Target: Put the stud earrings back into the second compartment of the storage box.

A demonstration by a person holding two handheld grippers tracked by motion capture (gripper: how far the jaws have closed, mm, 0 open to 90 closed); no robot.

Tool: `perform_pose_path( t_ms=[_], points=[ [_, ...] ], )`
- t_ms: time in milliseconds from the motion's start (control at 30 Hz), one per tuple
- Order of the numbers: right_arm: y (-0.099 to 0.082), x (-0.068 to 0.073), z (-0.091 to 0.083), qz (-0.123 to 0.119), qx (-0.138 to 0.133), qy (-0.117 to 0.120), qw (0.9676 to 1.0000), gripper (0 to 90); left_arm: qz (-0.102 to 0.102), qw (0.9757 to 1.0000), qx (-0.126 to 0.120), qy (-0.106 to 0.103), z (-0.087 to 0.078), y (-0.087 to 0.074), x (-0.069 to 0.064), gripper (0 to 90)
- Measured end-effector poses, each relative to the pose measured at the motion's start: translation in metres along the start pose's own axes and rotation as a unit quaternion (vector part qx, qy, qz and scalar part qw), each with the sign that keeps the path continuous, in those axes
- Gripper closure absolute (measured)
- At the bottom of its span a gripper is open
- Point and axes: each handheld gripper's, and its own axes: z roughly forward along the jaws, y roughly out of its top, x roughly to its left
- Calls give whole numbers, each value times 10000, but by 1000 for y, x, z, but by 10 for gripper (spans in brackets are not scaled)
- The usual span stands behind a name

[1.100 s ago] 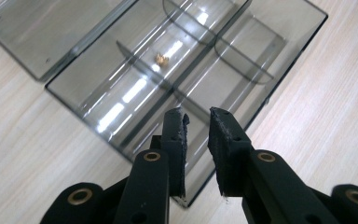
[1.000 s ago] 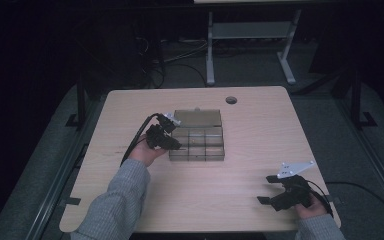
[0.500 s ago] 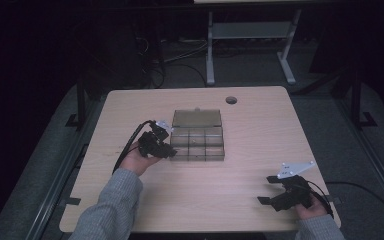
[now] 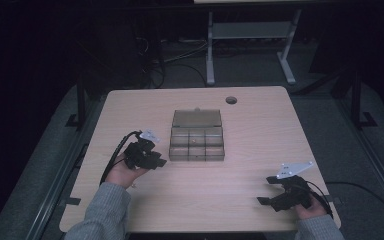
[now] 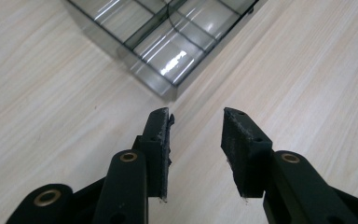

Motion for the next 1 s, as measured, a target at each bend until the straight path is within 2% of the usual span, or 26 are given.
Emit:
perform_pose_path(
  t_ms=[133,433,533,733,1000],
  points=[
    [0,0,0,19,-2,-23,10000,145,-49,9999,-116,23,-6,-12,0,607],
    [0,0,0,40,27,-20,10000,145,-208,9996,-171,100,-16,-41,3,588],
    [0,0,0,36,32,-21,10000,145,-179,9996,-74,208,-18,-51,2,590],
    [0,1,1,31,32,-25,10000,145,-273,9993,-33,268,-23,-70,3,602],
    [0,2,1,52,62,-30,10000,145,-408,9988,-42,277,-27,-89,4,657]
  ],
)
